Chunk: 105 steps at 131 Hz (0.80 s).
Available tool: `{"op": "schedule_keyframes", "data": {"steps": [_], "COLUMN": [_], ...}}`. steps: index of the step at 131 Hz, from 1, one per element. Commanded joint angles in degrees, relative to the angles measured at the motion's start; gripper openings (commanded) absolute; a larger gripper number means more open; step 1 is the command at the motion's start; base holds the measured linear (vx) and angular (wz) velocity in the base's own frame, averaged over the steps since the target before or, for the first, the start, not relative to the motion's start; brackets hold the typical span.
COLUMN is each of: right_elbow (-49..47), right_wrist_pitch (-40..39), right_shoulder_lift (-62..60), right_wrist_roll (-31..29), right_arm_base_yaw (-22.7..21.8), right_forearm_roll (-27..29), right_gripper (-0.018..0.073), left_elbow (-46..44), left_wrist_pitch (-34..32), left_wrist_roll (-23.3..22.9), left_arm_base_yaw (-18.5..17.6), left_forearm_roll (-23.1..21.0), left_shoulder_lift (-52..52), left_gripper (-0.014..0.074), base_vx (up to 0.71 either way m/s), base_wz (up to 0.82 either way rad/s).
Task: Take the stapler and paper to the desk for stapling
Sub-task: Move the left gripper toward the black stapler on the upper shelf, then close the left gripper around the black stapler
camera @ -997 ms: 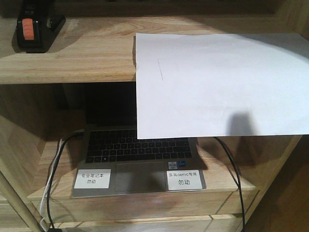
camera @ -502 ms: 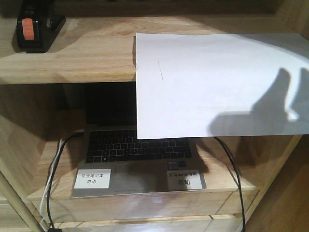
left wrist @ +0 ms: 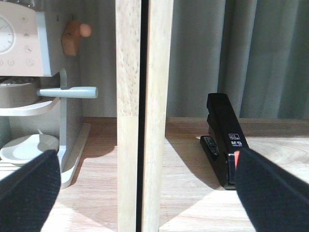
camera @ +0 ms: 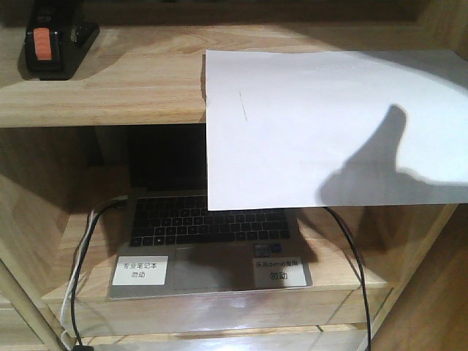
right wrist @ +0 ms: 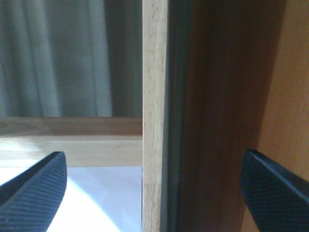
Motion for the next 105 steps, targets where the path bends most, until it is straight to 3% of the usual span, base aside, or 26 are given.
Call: {"op": "schedule_keyframes", "data": {"steps": [1,32,65,105], "right_elbow": [-1.41,-1.41,-1.41,-1.41], "right_wrist_pitch": [-3.83,-3.89,-3.89,-3.42], "right_shoulder_lift": [0.39,0.39,0.39,0.39], "right_wrist_roll": [-0.31,-0.31,-0.31,-0.31], "right_arm_base_yaw": [-0.26,-0.26,-0.26,-0.26], "right_forearm_roll": [-0.02,-0.21,-0.21,-0.21], "right_gripper": [0.0703,0.0678,0.0603,0.0498], "left_elbow": [-1.39,-1.39,-1.39,-1.39], "left_wrist_pitch": [-3.96,-4.15,-5.83,-10.01], "left_wrist_roll": [-0.13,-0.13,-0.13,-0.13], "left_arm_base_yaw": [-0.94,-7.59,-19.85,-32.23], "left_forearm_roll": [-0.47,-0.47,-0.47,-0.47], "left_shoulder_lift": [1.04,1.23,2.89,7.71], "left_gripper": [0.072,0.0716,0.0711,0.0698], "base_vx": [0.0,0.0,0.0,0.0], "base_wz": [0.0,0.0,0.0,0.0]}}
